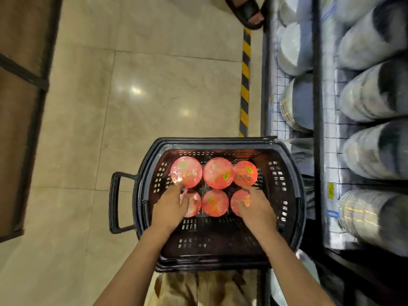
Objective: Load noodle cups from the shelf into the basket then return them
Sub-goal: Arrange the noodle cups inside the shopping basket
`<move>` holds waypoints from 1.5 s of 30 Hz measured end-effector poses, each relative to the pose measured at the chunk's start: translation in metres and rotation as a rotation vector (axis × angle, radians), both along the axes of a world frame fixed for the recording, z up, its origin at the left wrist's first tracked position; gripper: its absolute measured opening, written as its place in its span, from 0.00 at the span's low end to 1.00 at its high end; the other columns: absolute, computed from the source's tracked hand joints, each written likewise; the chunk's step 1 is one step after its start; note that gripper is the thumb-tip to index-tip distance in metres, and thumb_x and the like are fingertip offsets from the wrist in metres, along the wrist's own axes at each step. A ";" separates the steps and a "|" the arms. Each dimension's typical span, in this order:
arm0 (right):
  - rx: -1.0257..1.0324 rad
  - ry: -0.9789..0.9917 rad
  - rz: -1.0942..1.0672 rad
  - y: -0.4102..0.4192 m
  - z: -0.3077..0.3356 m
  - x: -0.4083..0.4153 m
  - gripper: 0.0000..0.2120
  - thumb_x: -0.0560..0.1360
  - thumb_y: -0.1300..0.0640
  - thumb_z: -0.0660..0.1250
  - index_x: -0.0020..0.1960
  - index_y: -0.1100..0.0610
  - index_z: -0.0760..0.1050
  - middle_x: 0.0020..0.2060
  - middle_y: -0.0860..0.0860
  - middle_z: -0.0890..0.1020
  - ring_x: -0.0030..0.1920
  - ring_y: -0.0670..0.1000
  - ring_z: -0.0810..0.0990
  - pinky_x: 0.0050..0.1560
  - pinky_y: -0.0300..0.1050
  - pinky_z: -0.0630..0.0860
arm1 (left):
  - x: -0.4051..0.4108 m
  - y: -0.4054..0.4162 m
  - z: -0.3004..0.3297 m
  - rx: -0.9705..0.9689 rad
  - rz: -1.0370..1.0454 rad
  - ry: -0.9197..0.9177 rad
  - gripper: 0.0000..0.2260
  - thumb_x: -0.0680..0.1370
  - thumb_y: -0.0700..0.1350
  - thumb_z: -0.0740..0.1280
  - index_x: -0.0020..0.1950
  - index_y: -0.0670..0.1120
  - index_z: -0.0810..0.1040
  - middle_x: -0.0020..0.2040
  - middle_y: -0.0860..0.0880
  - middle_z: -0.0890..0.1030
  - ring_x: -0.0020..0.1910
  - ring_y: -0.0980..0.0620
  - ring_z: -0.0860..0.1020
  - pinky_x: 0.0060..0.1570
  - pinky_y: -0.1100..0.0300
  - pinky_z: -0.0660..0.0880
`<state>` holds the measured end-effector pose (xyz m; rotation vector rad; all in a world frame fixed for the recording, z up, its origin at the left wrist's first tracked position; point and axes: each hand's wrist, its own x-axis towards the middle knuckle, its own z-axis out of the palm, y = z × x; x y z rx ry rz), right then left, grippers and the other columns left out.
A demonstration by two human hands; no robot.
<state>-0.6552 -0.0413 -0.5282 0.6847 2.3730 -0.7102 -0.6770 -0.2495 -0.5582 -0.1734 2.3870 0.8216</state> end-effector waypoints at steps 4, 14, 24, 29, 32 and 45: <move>-0.008 0.070 0.059 0.006 0.102 0.017 0.21 0.76 0.50 0.64 0.68 0.52 0.68 0.63 0.51 0.72 0.62 0.55 0.73 0.55 0.48 0.71 | 0.008 0.019 0.108 0.021 -0.167 0.095 0.22 0.77 0.53 0.58 0.67 0.44 0.70 0.61 0.43 0.75 0.61 0.44 0.73 0.56 0.55 0.69; -0.048 0.383 0.019 0.024 0.298 0.099 0.19 0.78 0.50 0.62 0.68 0.50 0.67 0.64 0.46 0.70 0.64 0.47 0.71 0.59 0.40 0.68 | 0.061 0.042 0.304 0.208 -0.435 0.339 0.32 0.70 0.66 0.49 0.69 0.50 0.67 0.63 0.52 0.74 0.60 0.54 0.73 0.56 0.62 0.69; 0.074 0.533 -0.373 -0.013 0.373 0.188 0.18 0.77 0.46 0.62 0.66 0.45 0.66 0.57 0.40 0.71 0.62 0.44 0.73 0.56 0.37 0.69 | 0.063 0.046 0.381 0.350 -0.866 0.554 0.33 0.69 0.67 0.45 0.70 0.54 0.63 0.66 0.56 0.70 0.65 0.58 0.69 0.57 0.71 0.62; 0.184 0.556 -0.714 -0.052 0.390 0.258 0.18 0.77 0.45 0.62 0.65 0.43 0.66 0.60 0.42 0.73 0.63 0.44 0.72 0.56 0.35 0.68 | 0.090 0.071 0.411 0.483 -1.160 0.625 0.20 0.79 0.56 0.58 0.71 0.56 0.62 0.66 0.58 0.69 0.65 0.59 0.68 0.59 0.67 0.64; 0.243 0.558 -0.902 -0.070 0.398 0.315 0.17 0.77 0.44 0.61 0.65 0.42 0.65 0.60 0.42 0.72 0.62 0.43 0.72 0.57 0.34 0.67 | 0.128 0.084 0.422 0.569 -1.300 0.599 0.23 0.76 0.66 0.53 0.67 0.58 0.65 0.60 0.64 0.68 0.62 0.63 0.69 0.53 0.74 0.63; 0.614 0.696 -1.240 -0.039 0.459 0.517 0.18 0.77 0.47 0.63 0.65 0.45 0.65 0.56 0.38 0.70 0.60 0.40 0.71 0.57 0.32 0.66 | 0.304 0.212 0.481 0.926 -1.438 0.598 0.18 0.76 0.51 0.66 0.65 0.50 0.71 0.57 0.60 0.73 0.59 0.56 0.74 0.56 0.65 0.68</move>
